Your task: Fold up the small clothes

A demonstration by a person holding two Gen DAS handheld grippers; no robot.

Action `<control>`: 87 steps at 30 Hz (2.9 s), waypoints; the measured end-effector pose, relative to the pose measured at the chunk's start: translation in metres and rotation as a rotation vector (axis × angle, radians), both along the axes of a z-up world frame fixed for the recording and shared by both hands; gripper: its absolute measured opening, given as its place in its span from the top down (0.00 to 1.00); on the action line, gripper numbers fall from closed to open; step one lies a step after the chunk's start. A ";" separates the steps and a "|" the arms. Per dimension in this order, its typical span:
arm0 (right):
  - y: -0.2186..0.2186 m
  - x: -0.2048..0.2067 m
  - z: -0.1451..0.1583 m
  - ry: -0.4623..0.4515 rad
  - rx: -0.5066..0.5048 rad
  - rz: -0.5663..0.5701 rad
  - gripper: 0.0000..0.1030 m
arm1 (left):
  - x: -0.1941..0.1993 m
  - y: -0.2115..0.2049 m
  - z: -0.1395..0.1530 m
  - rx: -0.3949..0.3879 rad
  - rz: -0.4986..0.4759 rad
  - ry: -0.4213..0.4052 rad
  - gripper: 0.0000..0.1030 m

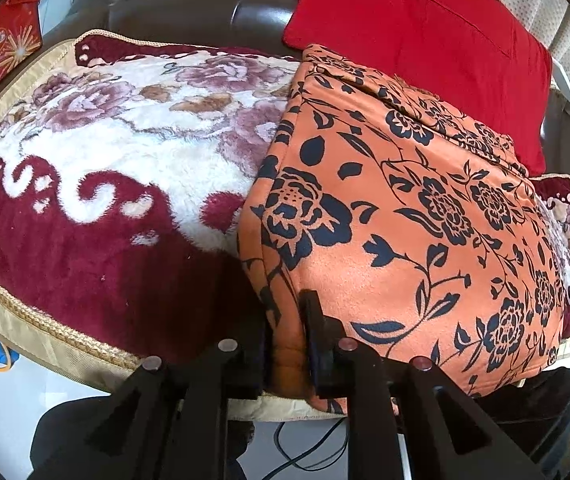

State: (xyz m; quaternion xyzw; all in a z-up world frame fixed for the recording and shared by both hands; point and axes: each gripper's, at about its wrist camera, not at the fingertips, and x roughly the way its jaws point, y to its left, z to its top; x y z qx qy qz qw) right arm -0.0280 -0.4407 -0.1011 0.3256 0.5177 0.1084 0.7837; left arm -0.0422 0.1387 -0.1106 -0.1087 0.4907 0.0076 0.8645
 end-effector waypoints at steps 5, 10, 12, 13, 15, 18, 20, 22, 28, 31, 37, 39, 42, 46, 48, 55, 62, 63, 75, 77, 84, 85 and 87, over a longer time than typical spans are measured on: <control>0.027 0.005 -0.054 0.056 0.103 0.066 0.47 | 0.001 -0.005 0.001 0.031 -0.017 0.012 0.84; 0.048 0.018 -0.072 0.087 0.088 0.124 0.51 | 0.004 -0.005 -0.002 0.038 -0.015 0.026 0.84; 0.054 0.018 -0.076 0.088 0.110 0.141 0.68 | 0.005 -0.006 -0.002 0.039 -0.018 0.029 0.84; 0.057 0.018 -0.077 0.092 0.122 0.152 0.69 | 0.005 -0.006 -0.001 0.040 -0.022 0.031 0.84; 0.065 0.017 -0.078 0.101 0.116 0.166 0.69 | 0.006 -0.006 -0.001 0.043 -0.028 0.033 0.84; 0.069 0.021 -0.082 0.112 0.109 0.168 0.69 | 0.008 -0.005 -0.005 0.040 -0.025 0.037 0.84; 0.068 0.024 -0.086 0.123 0.111 0.163 0.68 | 0.008 -0.005 -0.005 0.036 -0.019 0.033 0.81; 0.070 0.025 -0.083 0.121 0.093 0.177 0.67 | 0.008 -0.004 -0.005 0.033 -0.018 0.033 0.80; 0.070 0.027 -0.087 0.169 0.093 0.185 0.91 | 0.007 -0.005 0.018 -0.010 -0.020 0.027 0.94; 0.072 0.025 -0.056 0.106 0.108 0.188 0.92 | -0.001 -0.002 0.060 -0.073 -0.033 -0.074 0.94; 0.066 0.038 -0.059 0.117 0.155 0.171 0.91 | 0.022 0.010 -0.002 -0.066 0.005 0.141 0.94; 0.071 0.039 -0.089 0.193 0.186 0.183 0.91 | 0.023 0.007 0.000 -0.060 -0.010 0.134 0.94; 0.064 0.042 -0.079 0.154 0.240 0.167 0.91 | 0.040 0.003 0.044 -0.105 -0.054 0.038 0.94; 0.047 0.087 -0.020 -0.025 0.331 0.152 0.94 | 0.106 -0.002 0.119 -0.142 -0.115 -0.159 0.94; 0.031 0.128 0.010 -0.133 0.383 0.107 0.94 | 0.155 -0.006 0.141 -0.153 -0.149 -0.236 0.93; 0.005 0.267 0.020 -0.157 0.339 -0.049 0.88 | 0.256 -0.027 0.097 -0.041 -0.114 -0.202 0.92; 0.031 0.157 -0.016 -0.084 0.294 -0.045 0.01 | 0.225 -0.019 0.088 -0.054 -0.111 -0.218 0.92; 0.035 0.136 -0.019 -0.080 0.325 -0.051 0.01 | 0.223 -0.018 0.089 -0.057 -0.109 -0.217 0.92; 0.130 0.102 -0.066 0.064 0.351 0.053 0.93 | 0.194 -0.026 0.098 -0.018 -0.137 -0.222 0.92; 0.137 0.110 -0.050 0.030 0.331 0.092 0.93 | 0.187 -0.025 0.115 -0.017 -0.151 -0.256 0.92; 0.089 0.210 0.054 -0.267 0.355 0.030 0.94 | 0.262 -0.026 0.141 -0.008 -0.123 -0.308 0.92; 0.080 0.230 0.059 -0.282 0.373 0.003 0.93 | 0.276 -0.025 0.134 0.001 -0.101 -0.292 0.92; 0.058 0.283 0.047 -0.263 0.384 -0.078 0.89 | 0.317 -0.021 0.102 -0.009 -0.064 -0.211 0.91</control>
